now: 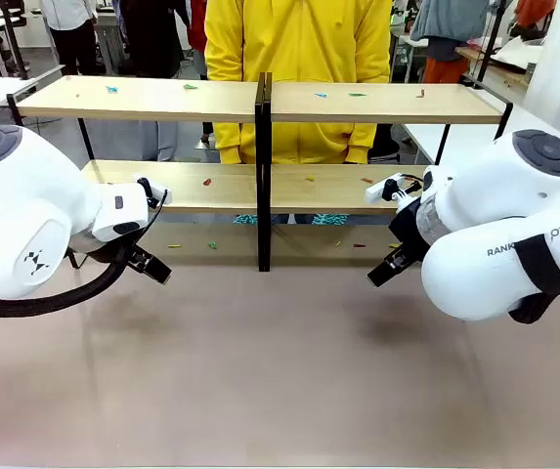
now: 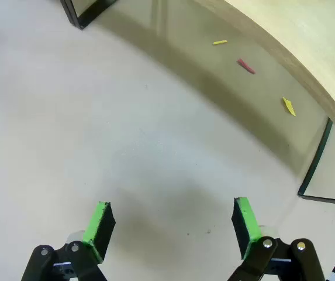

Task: Clean the shelves.
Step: Pick up the Duster when the human hands it over.

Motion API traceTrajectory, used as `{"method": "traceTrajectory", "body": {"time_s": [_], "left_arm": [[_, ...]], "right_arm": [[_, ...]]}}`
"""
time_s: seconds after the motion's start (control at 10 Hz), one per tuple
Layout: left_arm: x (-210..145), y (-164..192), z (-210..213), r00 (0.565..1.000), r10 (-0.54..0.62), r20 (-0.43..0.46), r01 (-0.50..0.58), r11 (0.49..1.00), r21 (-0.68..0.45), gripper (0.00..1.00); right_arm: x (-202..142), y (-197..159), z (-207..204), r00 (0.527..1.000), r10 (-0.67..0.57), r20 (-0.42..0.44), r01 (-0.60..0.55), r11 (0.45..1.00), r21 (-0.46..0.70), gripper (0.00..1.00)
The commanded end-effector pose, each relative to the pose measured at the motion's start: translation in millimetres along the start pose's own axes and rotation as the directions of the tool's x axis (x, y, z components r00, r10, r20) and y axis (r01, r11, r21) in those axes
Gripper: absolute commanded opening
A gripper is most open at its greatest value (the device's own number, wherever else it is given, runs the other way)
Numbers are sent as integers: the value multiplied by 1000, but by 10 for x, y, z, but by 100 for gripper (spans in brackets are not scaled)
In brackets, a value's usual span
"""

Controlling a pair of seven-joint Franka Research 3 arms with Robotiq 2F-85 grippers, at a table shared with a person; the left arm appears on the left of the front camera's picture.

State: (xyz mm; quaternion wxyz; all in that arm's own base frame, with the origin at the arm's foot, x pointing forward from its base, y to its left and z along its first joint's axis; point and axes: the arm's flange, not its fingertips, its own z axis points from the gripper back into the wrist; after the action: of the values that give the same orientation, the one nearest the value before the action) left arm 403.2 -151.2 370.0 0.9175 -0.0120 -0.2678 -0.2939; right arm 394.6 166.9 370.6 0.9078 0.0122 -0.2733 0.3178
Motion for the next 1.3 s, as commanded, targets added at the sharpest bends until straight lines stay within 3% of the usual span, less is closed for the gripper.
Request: {"method": "traceTrajectory", "body": {"time_s": [0.0, 1.1, 1.2], "left_arm": [[1, 0, 1, 1000, 0, 0, 0, 1000, 0, 100], [0, 0, 0, 1000, 1, 0, -1, 1000, 0, 100], [-42, 89, 288, 986, -80, -147, 83, 997, 10, 100]], "right_arm": [[1, 0, 1, 1000, 0, 0, 0, 1000, 0, 100], [0, 1, 0, 1000, 1, 0, -1, 1000, 0, 100], [-42, 23, 292, 998, 57, 1, -57, 997, 46, 100]]}}
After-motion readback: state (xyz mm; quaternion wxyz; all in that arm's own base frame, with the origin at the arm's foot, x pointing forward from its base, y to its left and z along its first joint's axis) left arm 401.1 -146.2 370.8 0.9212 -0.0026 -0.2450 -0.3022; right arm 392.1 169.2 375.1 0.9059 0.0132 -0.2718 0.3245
